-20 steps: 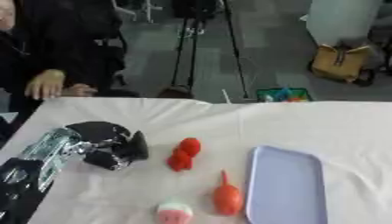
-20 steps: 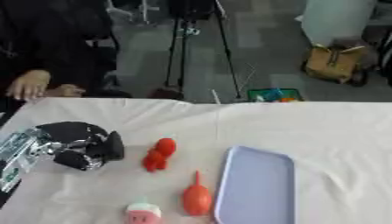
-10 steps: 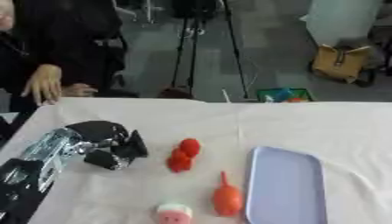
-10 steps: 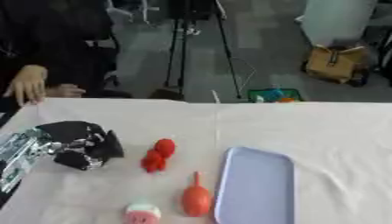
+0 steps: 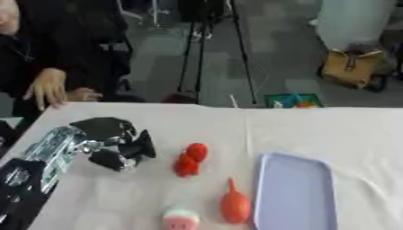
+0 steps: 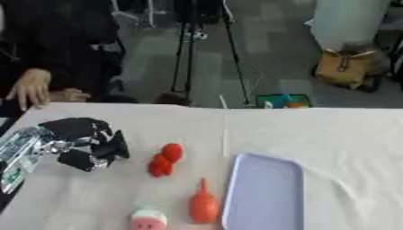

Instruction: Pick up objects on the table and place them in the box.

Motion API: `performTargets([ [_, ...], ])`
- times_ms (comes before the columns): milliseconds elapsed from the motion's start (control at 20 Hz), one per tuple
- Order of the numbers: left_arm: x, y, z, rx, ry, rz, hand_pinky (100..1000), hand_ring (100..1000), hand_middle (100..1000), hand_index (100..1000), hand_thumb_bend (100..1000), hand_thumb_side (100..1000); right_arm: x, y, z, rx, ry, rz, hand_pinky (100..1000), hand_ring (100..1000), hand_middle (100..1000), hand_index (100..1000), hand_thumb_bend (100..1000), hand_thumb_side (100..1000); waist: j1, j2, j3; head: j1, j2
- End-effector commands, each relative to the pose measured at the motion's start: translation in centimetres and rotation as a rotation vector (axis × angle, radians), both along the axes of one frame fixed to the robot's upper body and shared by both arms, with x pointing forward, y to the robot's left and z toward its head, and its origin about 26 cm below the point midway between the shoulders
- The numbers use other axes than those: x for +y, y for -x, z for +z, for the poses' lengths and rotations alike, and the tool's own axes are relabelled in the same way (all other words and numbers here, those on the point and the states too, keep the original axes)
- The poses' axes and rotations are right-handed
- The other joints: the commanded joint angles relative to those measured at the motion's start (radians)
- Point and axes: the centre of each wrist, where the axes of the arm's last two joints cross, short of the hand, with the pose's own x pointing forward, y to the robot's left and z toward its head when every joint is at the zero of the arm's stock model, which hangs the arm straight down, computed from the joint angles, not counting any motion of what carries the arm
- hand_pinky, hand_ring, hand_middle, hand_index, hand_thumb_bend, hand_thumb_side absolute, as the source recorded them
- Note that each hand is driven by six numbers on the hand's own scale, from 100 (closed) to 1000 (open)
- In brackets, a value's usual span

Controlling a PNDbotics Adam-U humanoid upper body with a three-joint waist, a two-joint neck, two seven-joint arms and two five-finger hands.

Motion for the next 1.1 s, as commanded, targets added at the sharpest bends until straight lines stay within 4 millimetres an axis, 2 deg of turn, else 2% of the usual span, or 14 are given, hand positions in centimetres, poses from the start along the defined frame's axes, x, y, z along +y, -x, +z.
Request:
performTargets([
  [50, 0.4, 0.6, 2.3, -0.047, -0.009, 0.000, 1000, 1000, 837, 603, 100, 883, -0.2, 0.3, 0.7, -0.013, 0.021, -0.006, 671, 729, 664, 825, 100, 595, 0.001, -0.030, 0.000, 0.001, -0.007],
  [650, -0.6, 0.9, 4.6, -0.079, 0.027, -0.057, 1000, 1000, 833, 594, 100, 860, -0.2, 0.4, 0.7, 0.001, 0.018, -0.002, 672, 732, 664, 824, 100, 592, 0.006, -0.046, 0.001, -0.001, 0.000],
  [1100, -3.8, 1.7, 7.6, -0.099, 0.046, -0.204, 1000, 1000, 833, 590, 100, 852, -0.3, 0.4, 0.6, 0.013, 0.019, 0.003, 674, 732, 663, 824, 100, 590, 0.009, -0.063, 0.000, -0.001, 0.017],
])
